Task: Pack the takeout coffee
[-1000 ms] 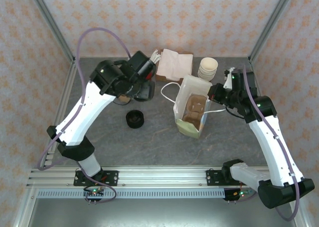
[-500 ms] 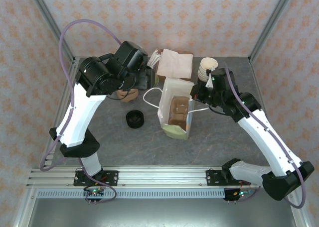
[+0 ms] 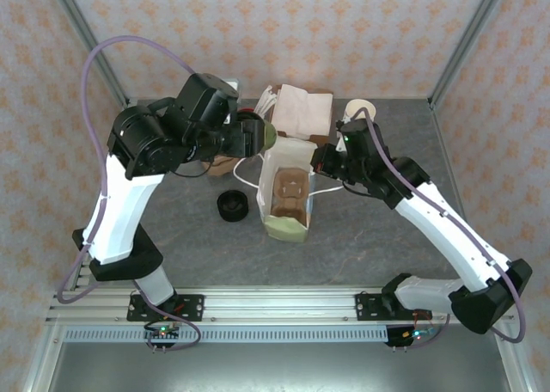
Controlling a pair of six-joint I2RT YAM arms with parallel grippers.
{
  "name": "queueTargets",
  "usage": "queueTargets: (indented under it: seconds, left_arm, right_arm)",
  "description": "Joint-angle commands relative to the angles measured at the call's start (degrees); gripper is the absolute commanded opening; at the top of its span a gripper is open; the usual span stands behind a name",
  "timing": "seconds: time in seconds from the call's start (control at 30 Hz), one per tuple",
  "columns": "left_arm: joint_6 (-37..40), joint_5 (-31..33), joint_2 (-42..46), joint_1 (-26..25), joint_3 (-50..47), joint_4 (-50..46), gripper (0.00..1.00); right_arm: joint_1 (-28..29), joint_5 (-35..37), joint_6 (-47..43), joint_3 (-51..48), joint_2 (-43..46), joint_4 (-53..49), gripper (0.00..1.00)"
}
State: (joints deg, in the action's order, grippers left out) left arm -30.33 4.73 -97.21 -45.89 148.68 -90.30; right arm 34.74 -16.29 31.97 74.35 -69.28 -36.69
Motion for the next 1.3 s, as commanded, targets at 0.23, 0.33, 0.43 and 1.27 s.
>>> queueTargets:
  seconds: [0.23,0.33,0.43,1.27]
  left_arm:
    - [1.0,-3.7,1.2,-6.3,-9.4,6.8,0.64]
    - [0.6,-4.7,3.0,-6.6,-16.4,8.9,0.64]
    - [0.5,-4.4,3.7,-6.6,-21.0,9.9,0.63]
    - [0.4,0.3,1.3,-8.4,-35.8,22.0,0.62]
  right_arm:
    - [0.5,1.8,0.8,1.1,-0.6,2.4,0.0]
    - [0.4,1.4,0.8,0.8,0.1,1.8,0.0]
    - [0.4,1.3,1.5,-0.6,1.2,2.6,0.0]
    - [0.4,-3.1,2.5,-8.6,11.6,8.1,0.0]
